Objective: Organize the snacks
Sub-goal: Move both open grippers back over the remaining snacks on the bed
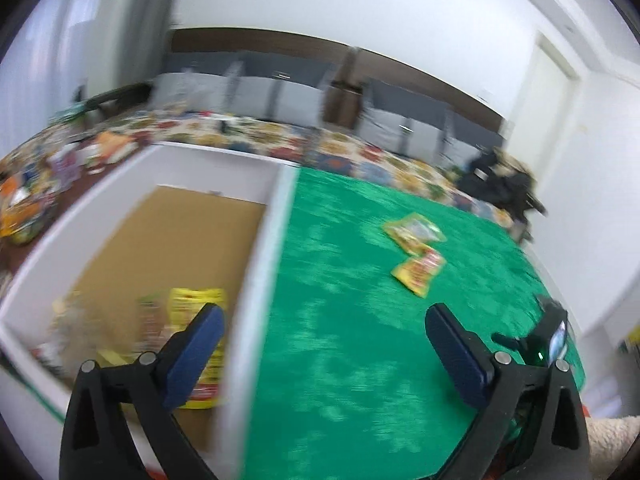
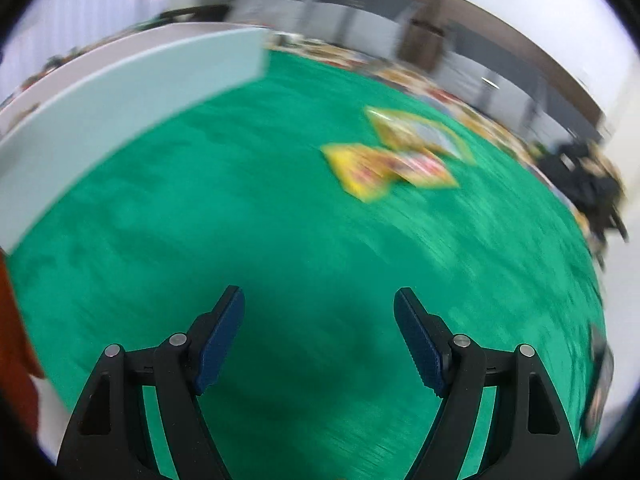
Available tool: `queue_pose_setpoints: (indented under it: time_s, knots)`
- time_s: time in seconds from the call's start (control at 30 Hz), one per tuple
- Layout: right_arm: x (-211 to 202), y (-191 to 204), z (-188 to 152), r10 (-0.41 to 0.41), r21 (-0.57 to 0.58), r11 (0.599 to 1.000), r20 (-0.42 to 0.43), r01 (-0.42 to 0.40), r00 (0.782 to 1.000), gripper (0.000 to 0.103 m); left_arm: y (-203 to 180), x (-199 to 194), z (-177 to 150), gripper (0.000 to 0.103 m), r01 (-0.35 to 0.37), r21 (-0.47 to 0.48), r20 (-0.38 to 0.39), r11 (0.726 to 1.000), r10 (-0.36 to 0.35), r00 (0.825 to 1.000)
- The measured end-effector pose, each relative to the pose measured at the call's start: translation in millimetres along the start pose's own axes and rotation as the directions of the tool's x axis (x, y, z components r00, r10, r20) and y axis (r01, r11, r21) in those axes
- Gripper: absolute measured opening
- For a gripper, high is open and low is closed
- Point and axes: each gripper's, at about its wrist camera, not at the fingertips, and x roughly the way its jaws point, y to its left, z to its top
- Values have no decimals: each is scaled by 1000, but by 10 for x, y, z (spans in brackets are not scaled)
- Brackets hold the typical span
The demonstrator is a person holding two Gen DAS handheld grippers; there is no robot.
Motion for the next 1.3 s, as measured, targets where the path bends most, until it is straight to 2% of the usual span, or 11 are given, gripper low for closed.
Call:
queue_pose_setpoints:
  time_s: [0.13,0.27,0.33,0.43,0.6,0.7,0.8,0.9,1.07,1.13,1.3]
  knots:
    - [52,-522,-172,-67,140,988,2,66,998,80,-497,543,-137,100,41,90,-110,995,-31,993]
    - [60,-814,-295,-60,276,959,7,56,998,80,-830,1166,-384,100,22,181,-251,983,24,968]
    - [54,-965,-400,-47,355,934,16,39,999,80,-915,1373,-475,100,6,203,-290,979,54,956]
    - [41,-1058,-514,-36,409,912,23,23,999,80,-951,1582,-579,100,-9,212,-325,977,79,942]
    - [2,-1030,-565,-25,398,917,11,19,1000,80,-1068,1840,-591,100,0,259,-366,966,98,925]
    - [40,-1023,-579,-19,394,919,-6,20,1000,80,-1173,2056,-479,100,31,326,-383,945,102,918]
    - [67,-1006,-578,-20,380,925,-15,24,1000,83,-1320,2371,-230,100,63,391,-403,918,110,909]
    - [95,-969,-560,-26,353,935,-32,36,999,87,-1435,2691,17,100,84,416,-421,906,110,900]
    - [105,-973,-560,-22,351,936,-35,33,999,89,-1612,3178,322,100,104,408,-435,907,94,896]
    - [102,-973,-562,-22,351,936,-35,33,999,89,-1730,3356,400,100,114,426,-435,898,94,895]
    - [101,-972,-564,-21,351,936,-35,32,999,89,-2003,3829,459,100,133,482,-463,866,123,878]
